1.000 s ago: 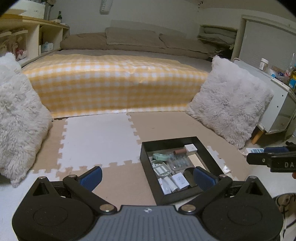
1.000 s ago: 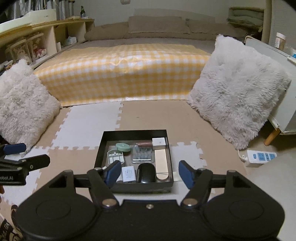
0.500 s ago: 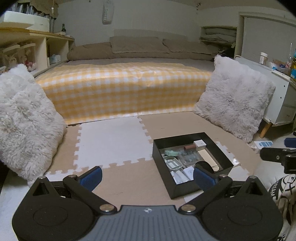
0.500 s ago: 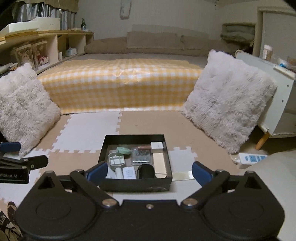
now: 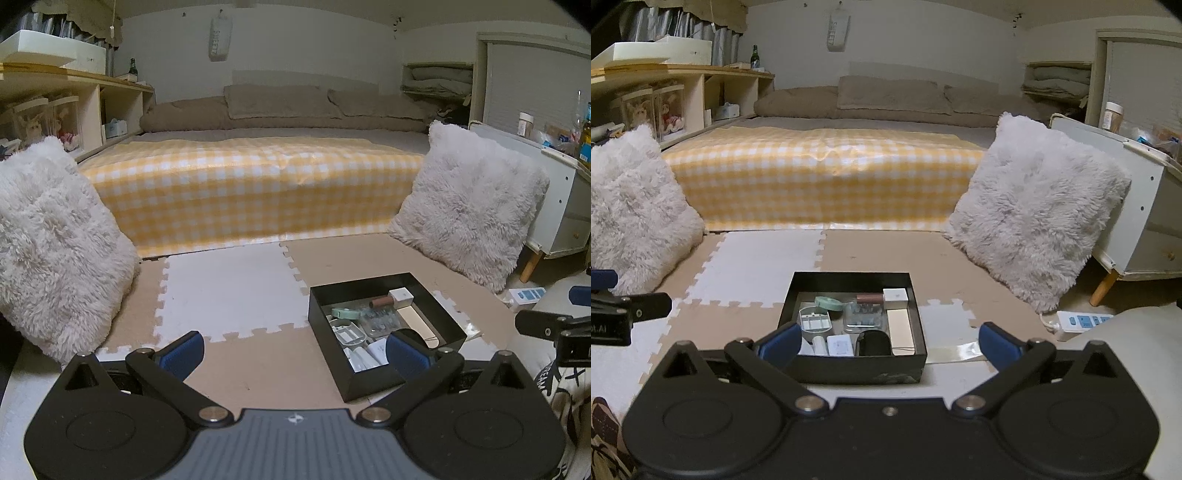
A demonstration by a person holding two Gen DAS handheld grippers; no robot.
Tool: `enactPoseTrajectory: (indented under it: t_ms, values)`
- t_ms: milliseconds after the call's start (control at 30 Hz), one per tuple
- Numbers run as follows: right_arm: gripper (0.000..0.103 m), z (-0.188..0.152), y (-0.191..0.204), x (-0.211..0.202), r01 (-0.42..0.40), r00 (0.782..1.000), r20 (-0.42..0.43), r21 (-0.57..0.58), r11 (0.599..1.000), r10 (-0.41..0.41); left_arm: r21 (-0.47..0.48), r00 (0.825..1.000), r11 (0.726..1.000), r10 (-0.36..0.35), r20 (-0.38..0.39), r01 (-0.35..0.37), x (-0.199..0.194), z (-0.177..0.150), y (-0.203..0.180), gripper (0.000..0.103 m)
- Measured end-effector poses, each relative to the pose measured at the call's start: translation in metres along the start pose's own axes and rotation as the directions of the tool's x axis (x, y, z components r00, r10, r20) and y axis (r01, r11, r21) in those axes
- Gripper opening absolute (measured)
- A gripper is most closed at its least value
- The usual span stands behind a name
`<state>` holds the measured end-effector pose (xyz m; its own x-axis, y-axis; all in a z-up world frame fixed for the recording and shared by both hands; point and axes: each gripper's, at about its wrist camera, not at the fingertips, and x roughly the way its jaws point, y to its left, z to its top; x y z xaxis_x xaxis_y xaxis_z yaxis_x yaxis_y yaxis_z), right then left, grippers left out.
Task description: Organize rigid objects
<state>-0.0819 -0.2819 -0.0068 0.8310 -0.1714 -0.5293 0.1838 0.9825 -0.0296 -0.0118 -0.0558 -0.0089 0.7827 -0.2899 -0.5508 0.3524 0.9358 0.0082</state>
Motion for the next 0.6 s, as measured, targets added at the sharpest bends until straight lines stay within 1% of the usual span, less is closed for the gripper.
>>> enactPoseTrajectory:
  t_ms: [167, 600]
  values:
    - [0.103, -0.0009, -0.0004, -0.0003, -0.003, 1.000, 0.001, 0.009, 1.000, 0.003, 0.018, 1.000, 1.000, 0.003, -0.003, -0.003, 0.0005, -0.0001, -0.0007, 0.103]
    - [0.103, -0.0019, 0.0003, 0.0012, -0.006, 1.000, 0.001, 0.007, 1.000, 0.006, 0.020, 1.000, 1.000, 0.002, -0.003, -0.002, 0.0003, -0.0006, -0.0008, 0.103]
